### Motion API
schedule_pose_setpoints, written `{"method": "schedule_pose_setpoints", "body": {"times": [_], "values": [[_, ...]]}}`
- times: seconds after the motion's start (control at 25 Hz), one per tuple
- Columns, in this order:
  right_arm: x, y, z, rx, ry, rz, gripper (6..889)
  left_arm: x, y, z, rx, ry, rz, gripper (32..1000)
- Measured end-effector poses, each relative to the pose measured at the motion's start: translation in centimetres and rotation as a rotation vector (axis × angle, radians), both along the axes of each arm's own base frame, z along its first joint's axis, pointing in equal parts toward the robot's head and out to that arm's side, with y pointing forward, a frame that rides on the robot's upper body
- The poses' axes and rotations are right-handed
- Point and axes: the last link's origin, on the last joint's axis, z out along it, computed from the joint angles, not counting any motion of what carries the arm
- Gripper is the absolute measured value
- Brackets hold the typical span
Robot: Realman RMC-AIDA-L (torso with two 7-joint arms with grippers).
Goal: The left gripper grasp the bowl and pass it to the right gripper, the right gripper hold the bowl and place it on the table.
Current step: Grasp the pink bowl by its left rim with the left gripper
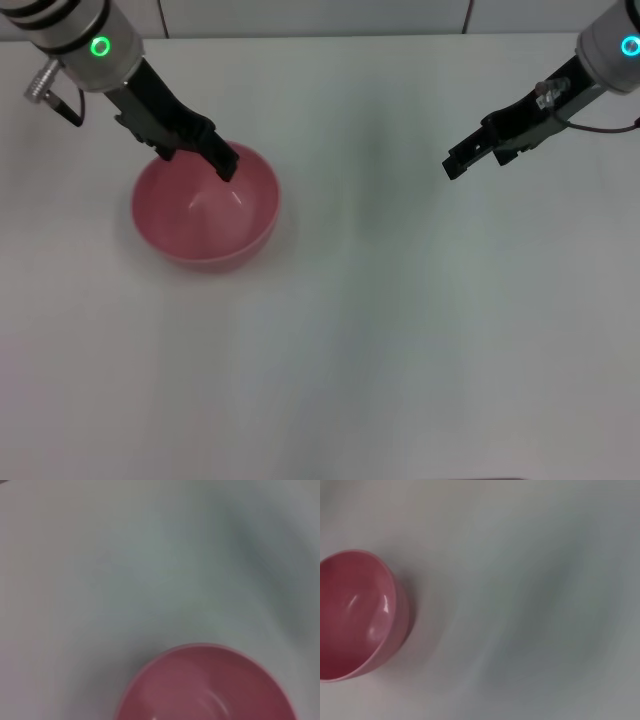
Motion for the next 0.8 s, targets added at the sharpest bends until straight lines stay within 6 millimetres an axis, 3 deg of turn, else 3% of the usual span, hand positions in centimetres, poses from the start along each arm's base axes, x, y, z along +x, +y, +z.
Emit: {"method": "schedule_pose_setpoints", "body": {"times": [0.32,0.8], "values": [[0.0,0.0,0.0,0.000,0.000,0.000,864,-2.1,0.8,0.9,0.052,0.120,-0.012,881],[0.0,-0.1,-0.1,-0.003,0.001,0.001,864,-3.9,0.7,0.1,0.051,0.176,-0.006,867]]}}
